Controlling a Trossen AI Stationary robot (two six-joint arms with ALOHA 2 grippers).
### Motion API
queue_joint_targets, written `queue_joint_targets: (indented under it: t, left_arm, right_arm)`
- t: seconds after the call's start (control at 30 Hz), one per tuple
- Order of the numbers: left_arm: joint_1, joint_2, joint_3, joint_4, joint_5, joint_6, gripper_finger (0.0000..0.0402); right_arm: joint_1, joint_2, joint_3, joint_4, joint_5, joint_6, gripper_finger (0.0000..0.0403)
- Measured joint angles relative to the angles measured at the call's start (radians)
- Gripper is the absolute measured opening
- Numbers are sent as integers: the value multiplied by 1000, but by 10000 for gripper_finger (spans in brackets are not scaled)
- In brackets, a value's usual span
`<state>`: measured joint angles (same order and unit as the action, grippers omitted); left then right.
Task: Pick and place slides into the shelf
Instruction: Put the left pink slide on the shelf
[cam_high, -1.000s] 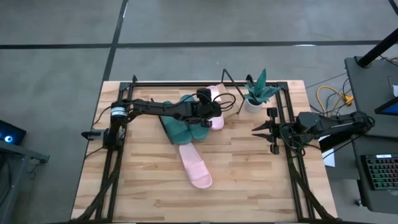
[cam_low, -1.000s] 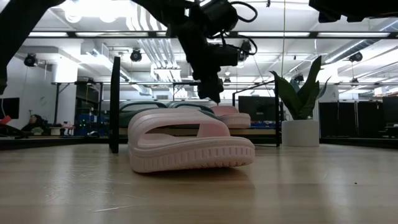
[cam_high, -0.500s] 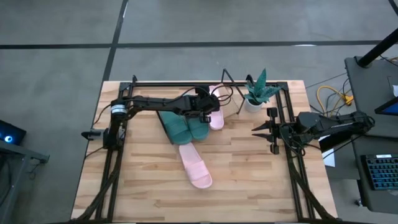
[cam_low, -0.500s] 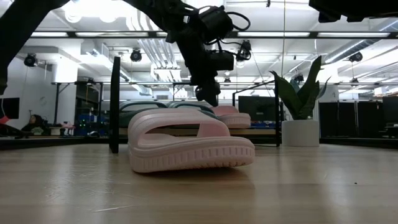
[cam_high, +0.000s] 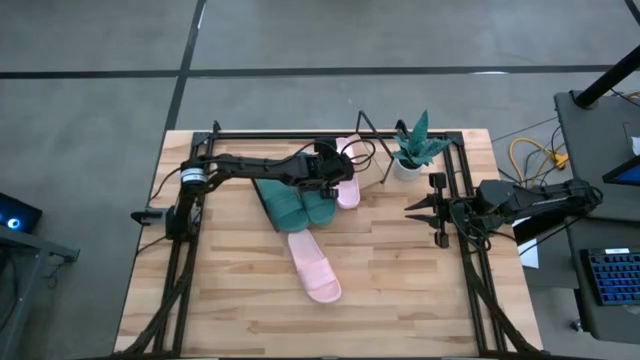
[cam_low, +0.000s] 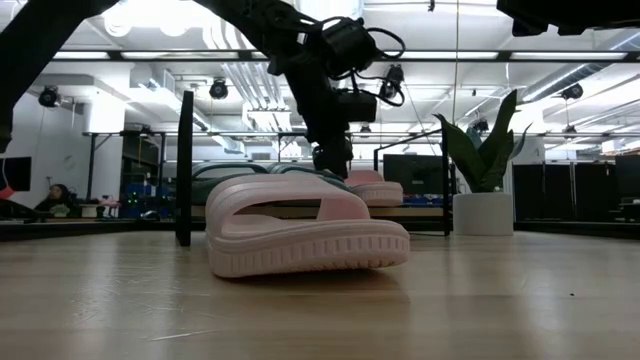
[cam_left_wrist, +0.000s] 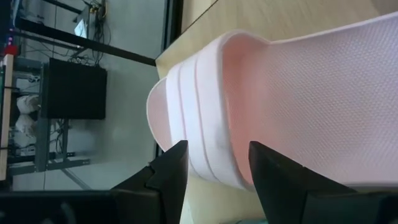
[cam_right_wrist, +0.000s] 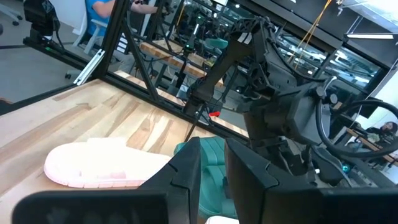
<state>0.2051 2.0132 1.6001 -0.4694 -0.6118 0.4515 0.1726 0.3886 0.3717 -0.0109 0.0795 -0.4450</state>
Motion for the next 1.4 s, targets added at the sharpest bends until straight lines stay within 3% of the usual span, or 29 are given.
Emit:
queue_joint_targets:
  t: [1.13,1.4]
  left_arm:
    - [12,0,-6,42,25,-51,153]
    - [12,0,-6,42,55,-66,74]
  right_arm:
    - [0,0,0,0,0,-2,63]
    - [0,0,0,0,0,-1,63]
